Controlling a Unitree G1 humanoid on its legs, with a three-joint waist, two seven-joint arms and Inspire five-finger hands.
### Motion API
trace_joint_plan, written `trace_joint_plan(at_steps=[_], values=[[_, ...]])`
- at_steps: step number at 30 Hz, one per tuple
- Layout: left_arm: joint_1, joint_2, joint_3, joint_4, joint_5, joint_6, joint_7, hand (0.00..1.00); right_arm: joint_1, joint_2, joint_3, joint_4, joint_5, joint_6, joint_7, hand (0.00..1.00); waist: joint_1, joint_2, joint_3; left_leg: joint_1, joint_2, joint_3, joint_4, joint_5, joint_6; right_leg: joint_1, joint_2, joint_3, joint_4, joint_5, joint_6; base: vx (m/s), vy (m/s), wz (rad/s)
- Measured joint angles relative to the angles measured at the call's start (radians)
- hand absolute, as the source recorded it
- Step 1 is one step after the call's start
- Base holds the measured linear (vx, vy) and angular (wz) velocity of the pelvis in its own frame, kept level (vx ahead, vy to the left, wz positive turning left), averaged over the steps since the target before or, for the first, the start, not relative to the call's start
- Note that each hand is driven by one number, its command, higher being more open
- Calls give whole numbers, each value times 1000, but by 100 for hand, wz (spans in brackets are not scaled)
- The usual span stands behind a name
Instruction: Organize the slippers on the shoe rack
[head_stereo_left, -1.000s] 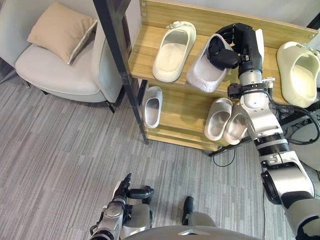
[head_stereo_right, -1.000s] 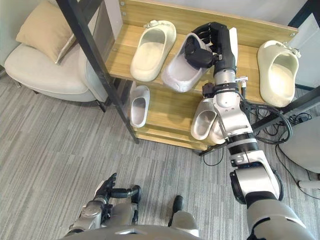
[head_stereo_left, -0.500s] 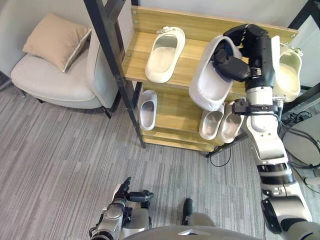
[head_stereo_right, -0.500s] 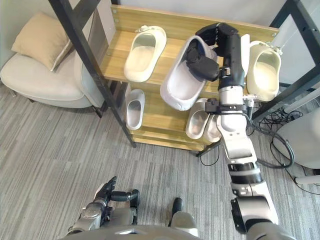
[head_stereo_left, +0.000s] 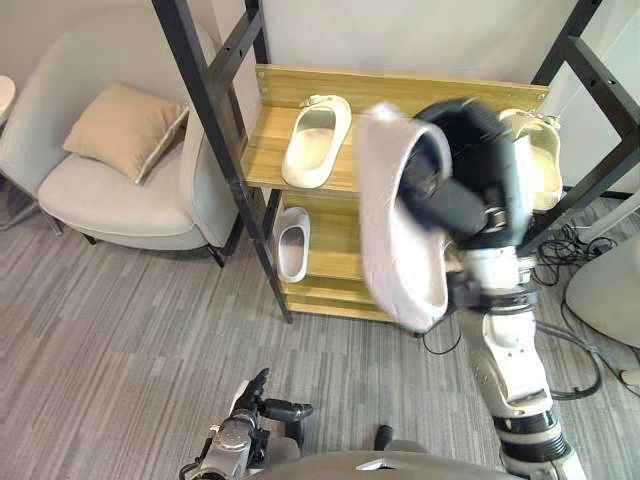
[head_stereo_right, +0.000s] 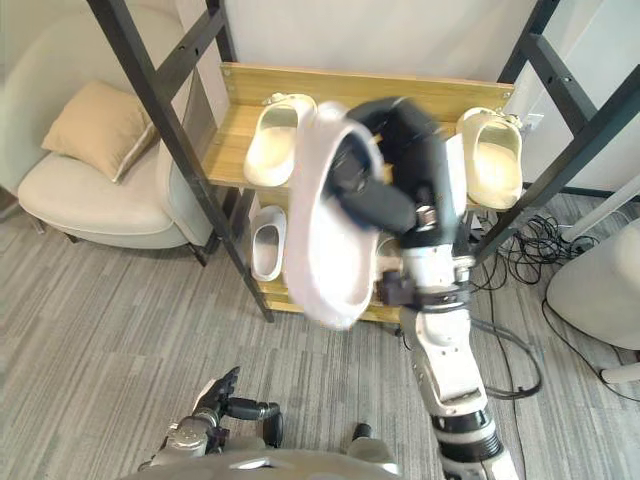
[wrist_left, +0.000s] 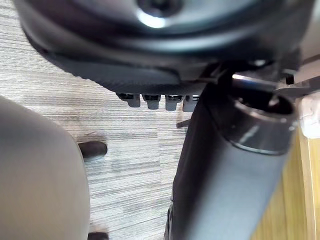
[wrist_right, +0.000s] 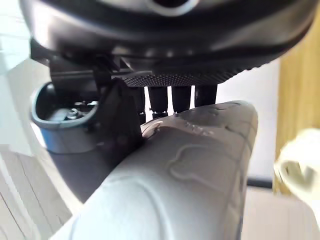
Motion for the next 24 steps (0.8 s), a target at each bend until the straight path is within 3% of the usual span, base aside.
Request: trace_joint_plan(at_steps=[6, 8, 12, 13, 20, 24], values=[[-1, 3, 0, 0, 0, -5, -7, 100, 29, 6, 75, 59, 74, 13, 107, 0, 3, -4, 2, -12, -3, -23, 8, 2, 2, 1, -2, -24, 6, -7, 2, 10, -4, 12], [-11, 8, -4, -2, -1, -12, -7, 100, 29, 6, 80, 98, 73, 14, 106, 0, 4, -7, 13, -85, -6, -41, 92, -27, 0, -45, -9, -38, 55, -26, 0, -40, 5, 28], [-67, 11, -3, -13, -9, -33, -4, 100, 9, -11, 81, 166, 40, 18, 95, 0, 25, 4, 99, -222, -4, -77, 304, -104, -5, -134, -18, -60, 209, -89, -9, -131, -1, 26], [-97, 10, -2, -30, -42, -46, 0, 100, -27, -38, 80, 202, -40, 20, 69, 0, 34, 19, 157, -312, -6, -91, 420, -141, -7, -224, -34, -62, 346, -146, -15, -237, -2, 17], [-149, 36, 17, -118, -140, -77, 3, 100, -193, -175, 7, 286, -232, 25, -35, 0, 49, 51, 268, -579, -30, -129, 665, -208, -25, -489, -96, -72, 658, -269, -33, -174, -46, 19], [-154, 64, 54, -114, -151, -84, 18, 100, -332, -259, -6, 358, -269, 25, -88, 0, 53, 47, 295, -719, -32, -135, 812, -254, -27, -620, -115, -68, 809, -327, -39, -64, -68, 4]])
